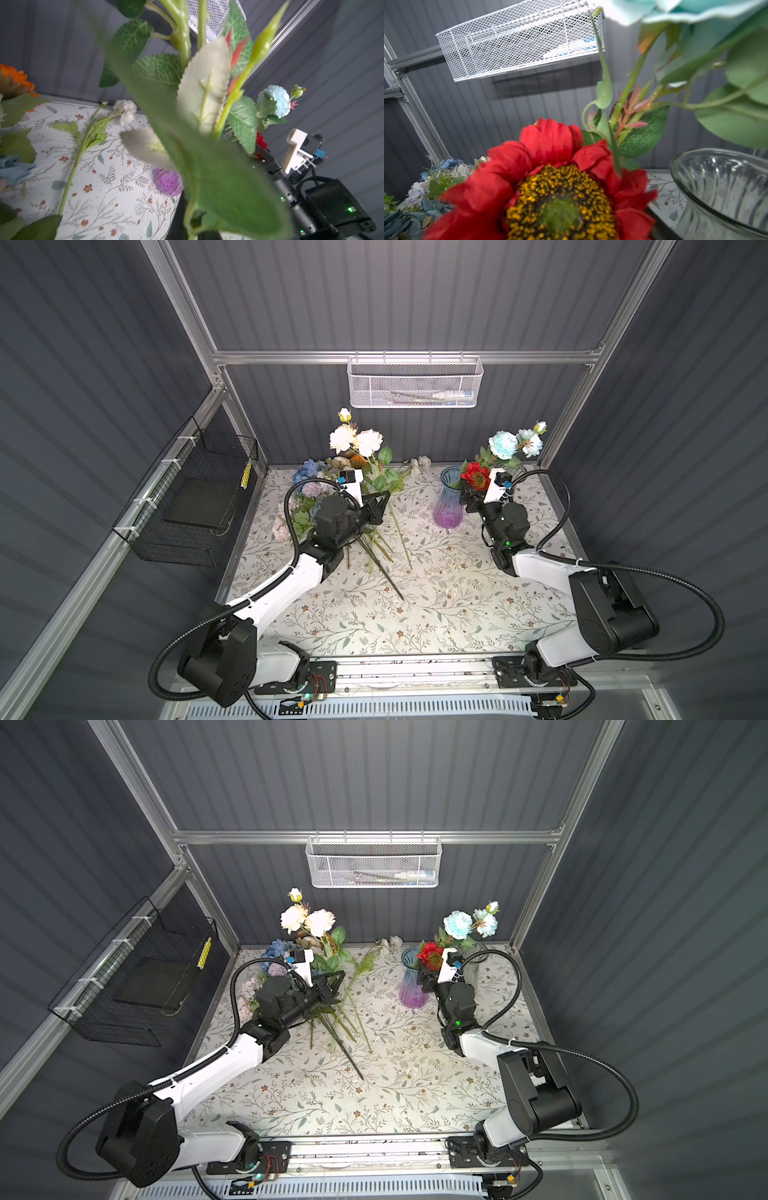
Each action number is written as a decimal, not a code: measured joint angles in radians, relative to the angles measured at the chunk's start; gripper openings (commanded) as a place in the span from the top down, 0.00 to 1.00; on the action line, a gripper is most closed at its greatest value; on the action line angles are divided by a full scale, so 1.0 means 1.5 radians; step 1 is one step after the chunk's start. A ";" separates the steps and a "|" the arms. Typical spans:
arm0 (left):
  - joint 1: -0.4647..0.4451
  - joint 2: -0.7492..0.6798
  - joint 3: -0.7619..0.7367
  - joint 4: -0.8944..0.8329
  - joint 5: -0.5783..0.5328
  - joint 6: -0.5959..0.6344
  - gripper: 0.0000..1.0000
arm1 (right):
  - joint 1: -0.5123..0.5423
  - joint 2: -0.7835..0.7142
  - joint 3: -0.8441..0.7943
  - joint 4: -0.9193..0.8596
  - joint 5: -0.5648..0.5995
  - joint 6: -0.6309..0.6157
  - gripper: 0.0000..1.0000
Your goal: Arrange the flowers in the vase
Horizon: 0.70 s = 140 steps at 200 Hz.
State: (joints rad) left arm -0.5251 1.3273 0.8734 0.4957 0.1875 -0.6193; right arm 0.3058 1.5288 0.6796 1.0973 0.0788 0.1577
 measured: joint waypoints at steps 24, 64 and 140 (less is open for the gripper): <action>-0.005 0.031 0.053 0.020 0.007 0.010 1.00 | -0.005 0.011 0.002 0.034 -0.001 0.009 0.43; -0.017 0.083 0.150 0.065 0.014 0.039 1.00 | -0.011 0.008 0.004 0.074 -0.001 0.012 0.45; -0.027 0.214 0.320 0.195 0.014 0.083 1.00 | -0.042 -0.027 0.004 0.094 -0.003 0.026 0.44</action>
State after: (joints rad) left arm -0.5652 1.6485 1.3529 0.7876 0.2092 -0.4950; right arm 0.2432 1.4879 0.6849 1.2381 0.0750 0.1963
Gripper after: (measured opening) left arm 0.087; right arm 0.561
